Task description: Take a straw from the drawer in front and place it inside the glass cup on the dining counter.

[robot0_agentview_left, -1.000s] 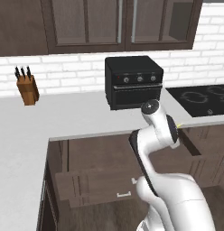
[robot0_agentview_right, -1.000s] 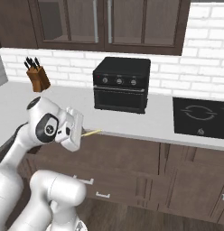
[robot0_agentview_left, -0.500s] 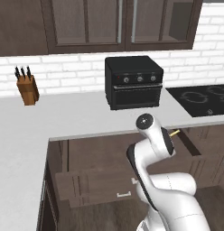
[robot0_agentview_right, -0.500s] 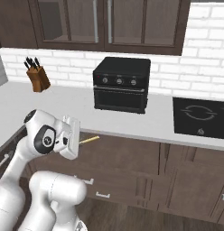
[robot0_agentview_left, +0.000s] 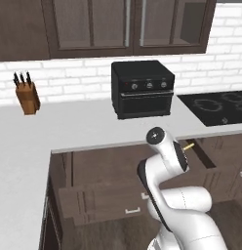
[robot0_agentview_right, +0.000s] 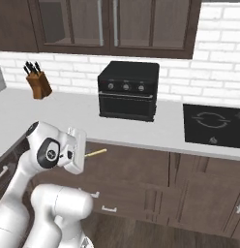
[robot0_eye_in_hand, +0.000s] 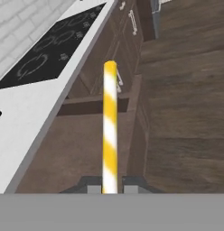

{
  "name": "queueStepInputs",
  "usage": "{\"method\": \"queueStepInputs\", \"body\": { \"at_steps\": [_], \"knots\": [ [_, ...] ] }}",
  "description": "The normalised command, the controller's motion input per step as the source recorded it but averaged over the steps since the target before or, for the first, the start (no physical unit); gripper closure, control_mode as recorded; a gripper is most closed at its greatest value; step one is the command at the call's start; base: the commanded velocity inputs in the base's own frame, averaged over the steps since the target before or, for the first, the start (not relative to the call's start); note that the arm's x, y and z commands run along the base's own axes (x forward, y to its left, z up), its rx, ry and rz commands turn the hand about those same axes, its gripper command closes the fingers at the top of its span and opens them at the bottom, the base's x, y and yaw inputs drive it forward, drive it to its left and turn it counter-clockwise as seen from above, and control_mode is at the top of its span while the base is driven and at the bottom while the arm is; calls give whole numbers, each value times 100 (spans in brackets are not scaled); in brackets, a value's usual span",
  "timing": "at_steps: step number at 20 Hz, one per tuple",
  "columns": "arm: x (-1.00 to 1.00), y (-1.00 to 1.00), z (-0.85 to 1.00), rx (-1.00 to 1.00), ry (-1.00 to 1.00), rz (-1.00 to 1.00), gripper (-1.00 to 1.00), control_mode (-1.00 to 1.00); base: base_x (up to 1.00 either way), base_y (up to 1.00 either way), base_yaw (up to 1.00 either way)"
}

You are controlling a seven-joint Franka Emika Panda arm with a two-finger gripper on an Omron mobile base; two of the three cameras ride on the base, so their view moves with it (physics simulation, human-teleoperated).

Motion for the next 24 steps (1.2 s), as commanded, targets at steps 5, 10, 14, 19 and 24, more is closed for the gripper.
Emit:
{"method": "queueStepInputs", "body": {
  "at_steps": [5, 10, 14, 19, 24],
  "knots": [
    [0, 0, 0, 0, 0, 0, 100, 100, -7, -30, -42],
    [0, 0, 0, 0, 0, 0, 100, 100, 0, -33, -61],
    [0, 0, 0, 0, 0, 0, 100, 100, 0, -20, -70],
    [0, 0, 0, 0, 0, 0, 100, 100, 0, -27, -70],
    [0, 0, 0, 0, 0, 0, 100, 100, 0, -32, -66]
  ]
}}
